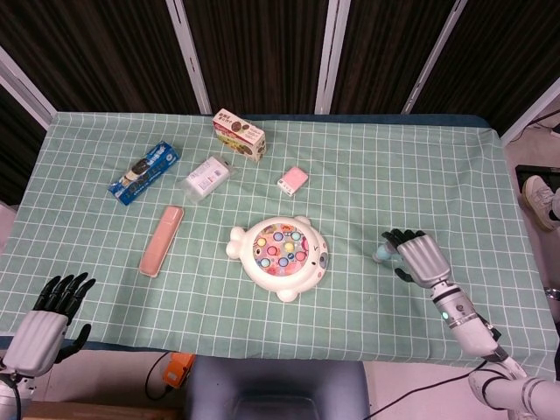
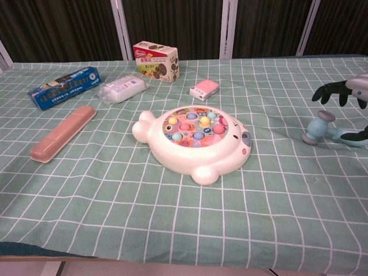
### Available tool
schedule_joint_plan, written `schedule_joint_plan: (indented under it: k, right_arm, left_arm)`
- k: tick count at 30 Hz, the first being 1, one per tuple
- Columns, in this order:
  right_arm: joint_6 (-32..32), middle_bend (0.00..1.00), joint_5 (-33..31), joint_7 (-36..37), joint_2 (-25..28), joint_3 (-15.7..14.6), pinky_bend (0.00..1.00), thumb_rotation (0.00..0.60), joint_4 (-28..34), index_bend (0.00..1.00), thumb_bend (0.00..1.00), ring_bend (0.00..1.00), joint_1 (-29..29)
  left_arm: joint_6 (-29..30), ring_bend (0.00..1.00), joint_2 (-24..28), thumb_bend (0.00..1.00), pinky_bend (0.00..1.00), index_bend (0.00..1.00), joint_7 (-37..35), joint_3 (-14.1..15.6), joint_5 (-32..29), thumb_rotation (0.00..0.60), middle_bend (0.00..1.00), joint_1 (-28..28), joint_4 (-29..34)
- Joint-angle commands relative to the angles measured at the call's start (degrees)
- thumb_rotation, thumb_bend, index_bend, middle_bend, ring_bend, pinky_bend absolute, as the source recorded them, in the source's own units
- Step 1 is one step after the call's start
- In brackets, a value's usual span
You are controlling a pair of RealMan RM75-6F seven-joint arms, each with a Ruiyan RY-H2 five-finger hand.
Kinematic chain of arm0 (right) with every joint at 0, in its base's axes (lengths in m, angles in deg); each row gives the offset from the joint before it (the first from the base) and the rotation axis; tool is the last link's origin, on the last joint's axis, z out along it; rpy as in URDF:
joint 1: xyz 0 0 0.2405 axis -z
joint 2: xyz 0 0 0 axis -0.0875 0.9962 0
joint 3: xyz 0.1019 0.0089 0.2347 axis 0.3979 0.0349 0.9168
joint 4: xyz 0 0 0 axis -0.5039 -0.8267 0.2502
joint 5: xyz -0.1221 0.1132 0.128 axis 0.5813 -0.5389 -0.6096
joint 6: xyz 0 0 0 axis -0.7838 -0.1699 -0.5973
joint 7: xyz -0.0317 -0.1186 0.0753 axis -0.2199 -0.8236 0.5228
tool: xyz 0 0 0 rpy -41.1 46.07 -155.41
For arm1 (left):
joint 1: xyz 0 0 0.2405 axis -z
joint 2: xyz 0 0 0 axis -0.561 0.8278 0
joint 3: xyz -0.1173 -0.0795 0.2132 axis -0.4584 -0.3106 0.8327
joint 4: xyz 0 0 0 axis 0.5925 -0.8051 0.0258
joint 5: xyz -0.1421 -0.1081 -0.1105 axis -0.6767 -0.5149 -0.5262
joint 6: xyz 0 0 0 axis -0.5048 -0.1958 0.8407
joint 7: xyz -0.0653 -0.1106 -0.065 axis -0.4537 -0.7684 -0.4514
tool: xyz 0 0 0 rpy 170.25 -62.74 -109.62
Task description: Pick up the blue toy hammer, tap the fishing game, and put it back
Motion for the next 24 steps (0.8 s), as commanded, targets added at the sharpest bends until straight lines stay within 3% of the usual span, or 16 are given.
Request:
schedule_joint_plan:
  k: [1, 5, 7, 8, 9, 10, 12, 14, 17, 24]
  right_arm:
    - [-8.1, 0.32, 2.8, 0.8, 2.8, 0.1, 0.59, 0.600, 5.1, 0.22, 0.36, 0.36, 3.5]
    - [-10.2, 0.17, 3.5, 0.3, 4.2, -0.4, 0.44, 0.600, 7.7, 0.06, 0.33, 0.20, 4.8]
    - [-14.9, 0.02, 4.8, -2.0, 8.0, -2.1, 0.20, 0.600, 14.8, 0.00, 0.27, 0.03, 8.4]
    - [-17.9, 0.00, 5.8, -3.6, 10.4, -3.5, 0.14, 0.600, 19.5, 0.00, 0.26, 0.00, 10.8]
    - [-26.0, 0.00, 8.1, -4.1, 12.3, -6.7, 0.11, 0.600, 23.8, 0.00, 0.25, 0.00, 17.1]
    - [-29.9, 0.00, 9.4, -4.4, 12.0, -8.0, 0.07, 0.600, 23.7, 0.00, 0.25, 0.00, 20.1]
    - [-33.1, 0.00, 8.5, -3.4, 9.4, -8.3, 0.04, 0.600, 20.5, 0.00, 0.25, 0.00, 23.4]
    - [-31.3, 0.00, 7.1, -4.8, 9.2, -8.4, 0.01, 0.600, 19.2, 0.00, 0.25, 0.00, 23.9]
    - [-29.8, 0.00, 6.0, -1.7, 9.8, -7.1, 0.00, 0.600, 19.9, 0.00, 0.25, 0.00, 23.5]
    - [-26.8, 0.00, 5.5, -3.4, 10.2, -6.4, 0.00, 0.600, 20.4, 0.00, 0.25, 0.00, 23.4]
  left_arm:
    - [0.0, 0.01, 0.0, 0.42, 0.04, 0.00, 0.0, 0.0, 0.0, 0.600, 0.04, 0.0, 0.0]
    - [0.1, 0.01, 0.0, 0.42, 0.04, 0.00, 0.0, 0.0, 0.0, 0.600, 0.04, -0.1, 0.0]
    - [0.3, 0.01, 0.0, 0.42, 0.04, 0.00, 0.0, -0.1, 0.0, 0.600, 0.04, -0.1, 0.0]
    - [0.5, 0.01, 0.0, 0.42, 0.04, 0.00, 0.0, -0.2, -0.1, 0.600, 0.04, -0.2, 0.0]
    - [0.8, 0.01, 0.0, 0.42, 0.04, 0.00, 0.1, -0.3, -0.1, 0.600, 0.04, -0.4, -0.1]
    - [1.1, 0.01, 0.0, 0.41, 0.04, 0.00, 0.1, -0.3, 0.0, 0.600, 0.04, -0.5, -0.2]
    - [1.5, 0.01, 0.0, 0.41, 0.04, 0.00, 0.0, -0.1, 0.2, 0.600, 0.04, -0.7, -0.3]
    - [1.6, 0.01, 0.0, 0.41, 0.04, 0.00, -0.1, -0.1, 0.4, 0.600, 0.04, -0.7, -0.3]
    - [1.9, 0.01, 0.0, 0.41, 0.04, 0.00, -0.1, -0.2, 0.4, 0.600, 0.04, -0.8, -0.3]
    - [2.5, 0.01, 0.0, 0.41, 0.04, 0.00, 0.1, -0.1, 0.6, 0.600, 0.04, -1.2, -0.2]
